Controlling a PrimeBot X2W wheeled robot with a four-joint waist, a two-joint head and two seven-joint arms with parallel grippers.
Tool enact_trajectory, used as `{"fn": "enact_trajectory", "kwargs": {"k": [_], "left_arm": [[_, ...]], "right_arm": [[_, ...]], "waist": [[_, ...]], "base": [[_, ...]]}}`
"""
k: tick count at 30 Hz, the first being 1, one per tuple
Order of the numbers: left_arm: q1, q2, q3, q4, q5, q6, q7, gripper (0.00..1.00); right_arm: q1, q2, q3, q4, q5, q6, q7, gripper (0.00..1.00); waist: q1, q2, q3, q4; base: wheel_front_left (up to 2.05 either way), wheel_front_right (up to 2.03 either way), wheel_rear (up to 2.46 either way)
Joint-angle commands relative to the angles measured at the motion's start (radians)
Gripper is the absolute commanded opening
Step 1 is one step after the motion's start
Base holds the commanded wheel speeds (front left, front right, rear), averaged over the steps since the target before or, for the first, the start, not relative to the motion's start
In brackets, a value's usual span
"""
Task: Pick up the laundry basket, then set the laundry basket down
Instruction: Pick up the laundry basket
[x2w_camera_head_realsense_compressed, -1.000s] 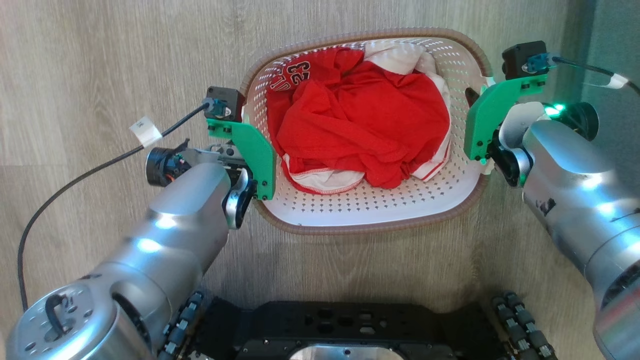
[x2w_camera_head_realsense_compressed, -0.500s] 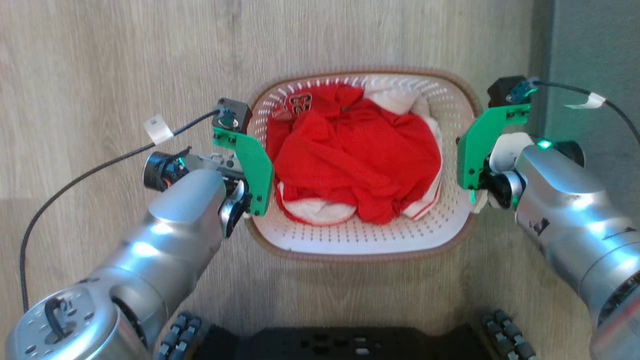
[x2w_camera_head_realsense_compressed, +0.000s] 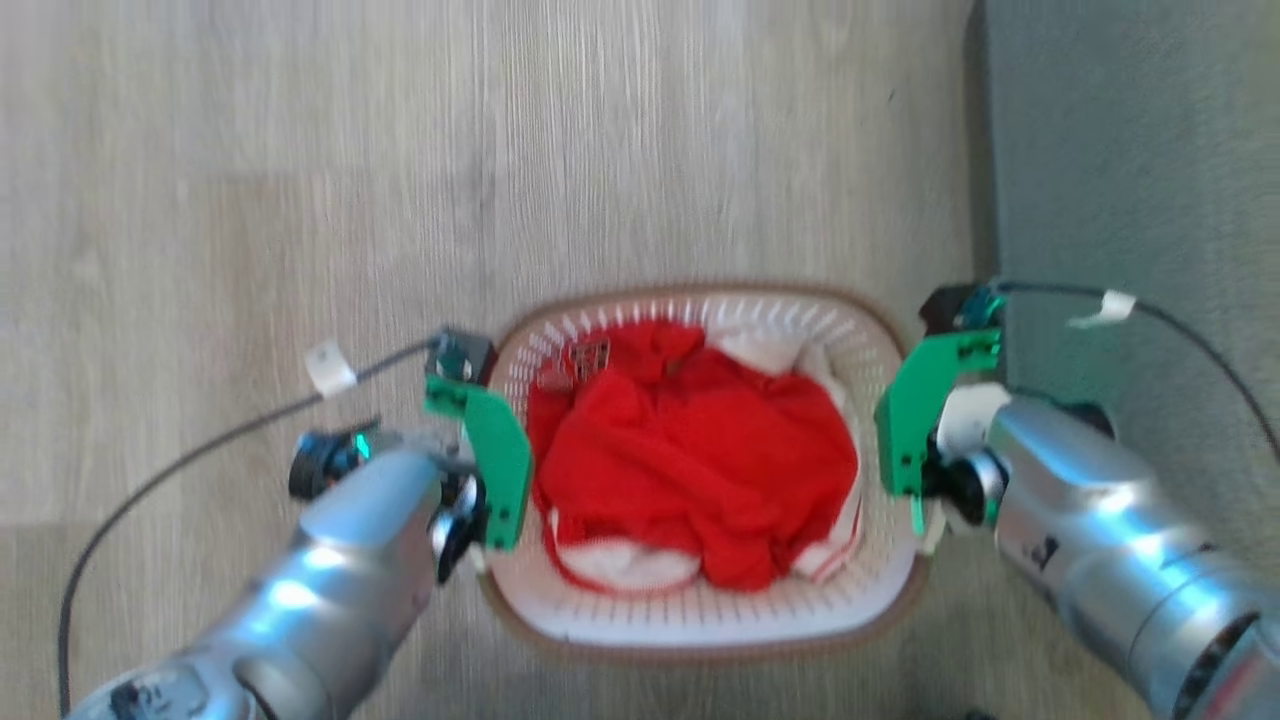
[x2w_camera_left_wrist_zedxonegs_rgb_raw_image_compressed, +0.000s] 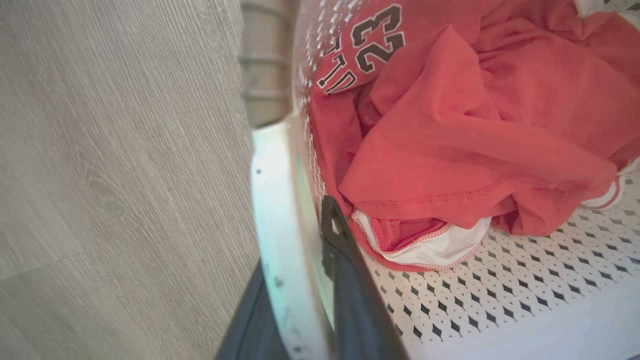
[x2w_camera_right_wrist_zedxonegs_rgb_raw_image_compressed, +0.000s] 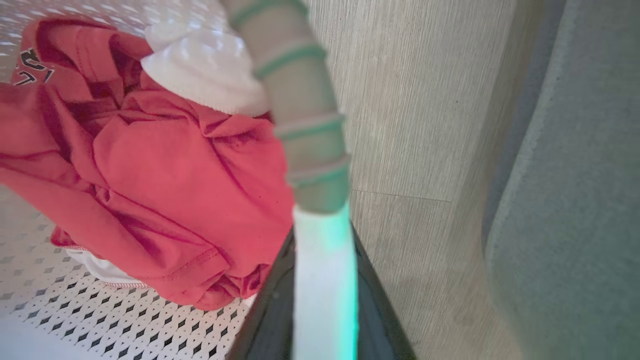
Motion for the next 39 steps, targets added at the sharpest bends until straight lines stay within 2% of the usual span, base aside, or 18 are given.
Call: {"fn": "enact_trajectory", "kwargs": {"k": [1, 14, 25, 31, 39], "left_arm": [[0.02, 0.001, -0.001, -0.012, -0.002, -0.017, 0.006, 0.0], [0.14, 0.001, 0.0, 0.037, -0.019, -0.055, 0.033, 0.0], [0.177, 0.001, 0.006, 0.03, -0.029, -0.092, 0.086, 0.0], [0.184, 0.002, 0.003, 0.013, -0.024, -0.098, 0.15, 0.0], [0.173, 0.021, 0.001, -0.08, -0.052, -0.098, 0.25, 0.0]], "right_arm": [[0.046, 0.037, 0.025, -0.034, 0.002, 0.007, 0.003, 0.0], [0.129, 0.059, 0.092, -0.041, 0.033, 0.007, 0.024, 0.0], [0.188, 0.074, 0.12, -0.051, 0.066, 0.007, 0.062, 0.0], [0.185, 0.079, 0.13, -0.049, 0.075, 0.007, 0.102, 0.0], [0.165, 0.077, 0.137, -0.051, 0.083, 0.007, 0.135, 0.0]], "waist": [[0.0001, -0.0001, -0.096, -0.008], [0.0001, -0.0001, -0.316, 0.011], [0.0001, -0.0001, -0.453, 0.03], [0.0001, -0.0001, -0.496, 0.032], [0.0001, -0.0001, -0.502, 0.038]], "base": [[0.0, 0.0, 0.0], [0.0, 0.0, 0.0], [0.0, 0.0, 0.0], [0.0, 0.0, 0.0], [0.0, 0.0, 0.0]]}}
